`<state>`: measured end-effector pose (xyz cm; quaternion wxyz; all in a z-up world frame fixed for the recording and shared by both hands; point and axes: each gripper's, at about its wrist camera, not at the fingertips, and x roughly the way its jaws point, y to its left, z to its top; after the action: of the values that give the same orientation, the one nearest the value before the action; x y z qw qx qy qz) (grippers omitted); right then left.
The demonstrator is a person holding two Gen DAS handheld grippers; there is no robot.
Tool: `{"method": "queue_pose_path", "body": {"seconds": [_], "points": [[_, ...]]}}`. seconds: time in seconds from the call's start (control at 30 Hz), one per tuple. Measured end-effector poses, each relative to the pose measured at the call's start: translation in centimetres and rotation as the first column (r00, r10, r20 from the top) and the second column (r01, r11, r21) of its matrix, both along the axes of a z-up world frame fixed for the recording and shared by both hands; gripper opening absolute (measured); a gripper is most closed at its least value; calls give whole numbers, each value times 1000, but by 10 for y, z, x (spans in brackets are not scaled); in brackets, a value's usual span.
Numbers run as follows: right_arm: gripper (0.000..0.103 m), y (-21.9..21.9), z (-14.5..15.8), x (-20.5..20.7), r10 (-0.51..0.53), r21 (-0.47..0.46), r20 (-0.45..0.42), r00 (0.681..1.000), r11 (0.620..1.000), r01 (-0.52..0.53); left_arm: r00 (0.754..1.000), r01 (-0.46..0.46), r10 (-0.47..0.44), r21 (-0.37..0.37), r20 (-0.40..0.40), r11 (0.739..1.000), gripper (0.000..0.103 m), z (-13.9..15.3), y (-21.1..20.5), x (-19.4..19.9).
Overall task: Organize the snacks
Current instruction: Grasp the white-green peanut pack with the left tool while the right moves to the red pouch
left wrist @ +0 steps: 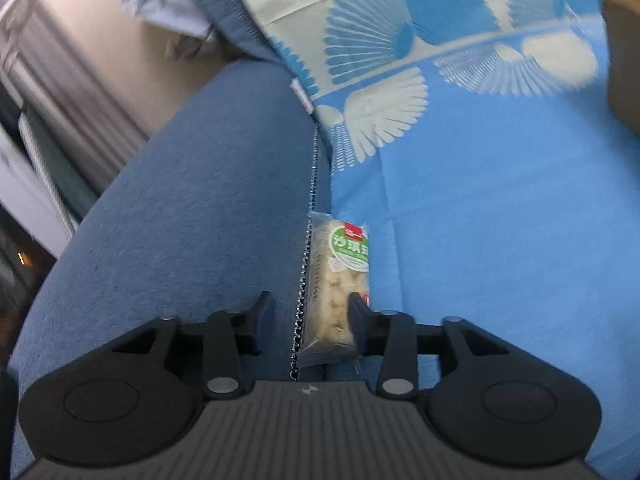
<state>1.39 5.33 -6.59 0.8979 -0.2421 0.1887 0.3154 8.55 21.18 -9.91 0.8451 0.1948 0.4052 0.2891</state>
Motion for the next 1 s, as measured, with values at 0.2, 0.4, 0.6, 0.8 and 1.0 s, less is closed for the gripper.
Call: {"method": "queue_pose_path", "body": {"seconds": [0.2,0.4,0.6,0.8,1.0], "points": [[63,16,-44,11,-78,-142,-106,991,988,63,992,37,-23,114,-127,993,68,-34,-11,6],[74,13,-61,27,-165,-150,-179,970,979,139,991,33,-16,135,-129,990,60,-47,-10,12],[68,11,-66,34,-183,-122,-210,960,980,160,991,-5,21,119,-130,993,41,-54,-1,22],[20,8,-66,42,-130,-78,-259,957,990,114,997,-6,10,59,-72,998,40,-39,1,20],[3,2,-54,45,-99,26,-288,953,994,110,997,66,-51,-246,66,967,40,-1,2,4]]}}
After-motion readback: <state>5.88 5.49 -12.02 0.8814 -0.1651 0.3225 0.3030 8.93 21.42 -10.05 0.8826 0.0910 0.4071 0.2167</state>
